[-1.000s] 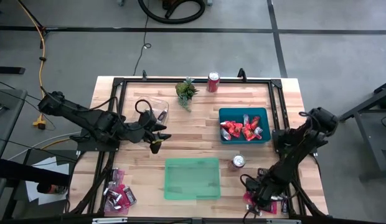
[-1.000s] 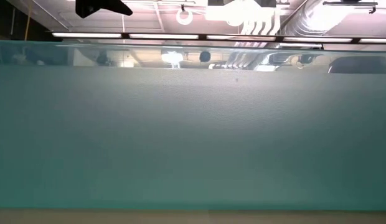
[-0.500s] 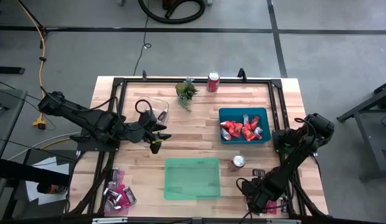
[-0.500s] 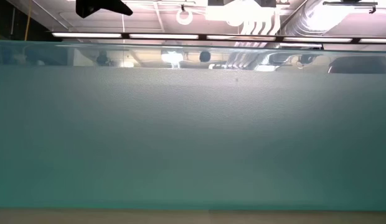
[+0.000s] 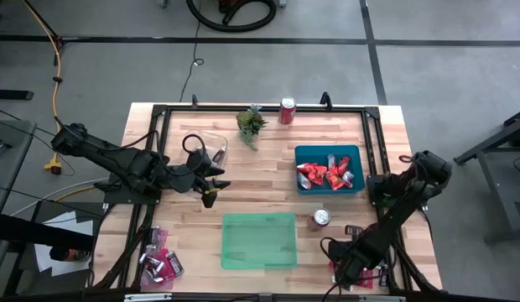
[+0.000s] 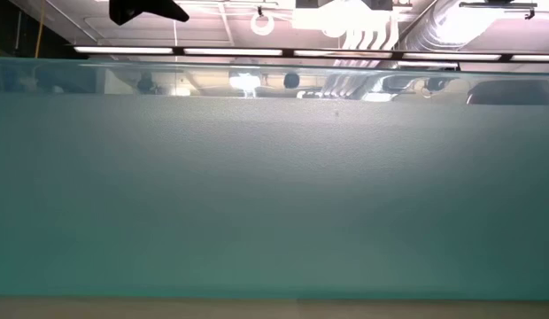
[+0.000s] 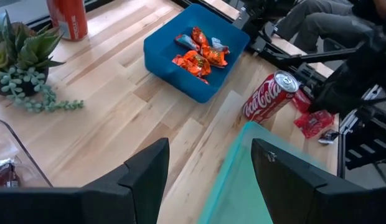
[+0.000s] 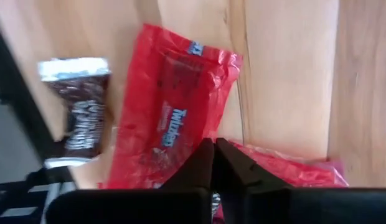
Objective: Sort candy
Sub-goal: Put the brown chocolate bar into the transparent bin
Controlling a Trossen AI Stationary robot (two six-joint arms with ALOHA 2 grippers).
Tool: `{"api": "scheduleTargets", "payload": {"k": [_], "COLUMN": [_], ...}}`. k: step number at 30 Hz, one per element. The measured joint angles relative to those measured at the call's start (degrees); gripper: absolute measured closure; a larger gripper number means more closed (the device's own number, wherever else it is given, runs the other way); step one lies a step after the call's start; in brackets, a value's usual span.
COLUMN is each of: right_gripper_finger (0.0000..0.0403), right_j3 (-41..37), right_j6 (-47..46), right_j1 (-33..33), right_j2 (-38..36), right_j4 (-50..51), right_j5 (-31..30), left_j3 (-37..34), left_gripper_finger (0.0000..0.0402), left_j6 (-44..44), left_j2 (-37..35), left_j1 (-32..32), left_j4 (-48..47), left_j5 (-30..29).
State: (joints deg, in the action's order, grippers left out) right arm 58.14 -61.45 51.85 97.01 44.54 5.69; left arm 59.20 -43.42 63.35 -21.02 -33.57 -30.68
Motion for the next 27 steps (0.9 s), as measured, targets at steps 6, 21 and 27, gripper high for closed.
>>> {"api": "scheduleTargets", "payload": {"k": [6, 21, 27], "right_gripper_finger": [0.0402, 0.0403, 0.0403], "right_j3": [2.84, 6.76, 6.72], "right_j6": [-0.09, 34.17, 59.61], "right_j1": [-1.52, -20.19, -30.36], "right_j2": [-7.51, -25.46, -21.63], "right_j4": [5.14, -17.77, -40.43], "right_j5": [-3.58, -36.61, -27.58], "left_j3": [0.00, 0.07, 0.07], "left_gripper_finger": [0.0188, 0.0188, 0.0188], "left_j6": [1.65, 21.65, 40.24], "left_j2": [0.00, 2.84, 10.49], "left_j1": [0.00, 0.00, 0.82], "left_j4": [0.10, 16.00, 32.02], "left_j5": [-0.34, -2.00, -0.71]}}
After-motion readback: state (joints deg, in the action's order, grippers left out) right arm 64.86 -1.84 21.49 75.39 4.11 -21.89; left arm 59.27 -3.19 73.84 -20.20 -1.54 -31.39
